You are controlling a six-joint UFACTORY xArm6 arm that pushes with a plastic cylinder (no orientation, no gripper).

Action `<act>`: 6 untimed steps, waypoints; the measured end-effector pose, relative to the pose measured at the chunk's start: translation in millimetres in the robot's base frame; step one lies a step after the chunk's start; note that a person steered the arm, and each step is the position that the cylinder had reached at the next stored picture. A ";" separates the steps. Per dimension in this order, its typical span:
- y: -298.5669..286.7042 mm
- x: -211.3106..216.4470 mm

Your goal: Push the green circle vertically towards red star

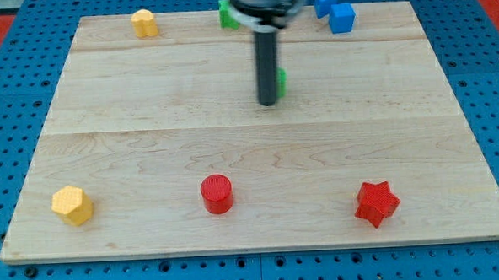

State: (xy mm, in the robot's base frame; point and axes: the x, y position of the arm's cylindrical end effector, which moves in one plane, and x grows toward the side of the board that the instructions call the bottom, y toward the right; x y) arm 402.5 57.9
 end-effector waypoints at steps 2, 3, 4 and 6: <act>-41.5 2.3; -85.1 -4.0; -124.0 -23.5; -113.9 -64.0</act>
State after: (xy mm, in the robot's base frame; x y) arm 338.5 -56.1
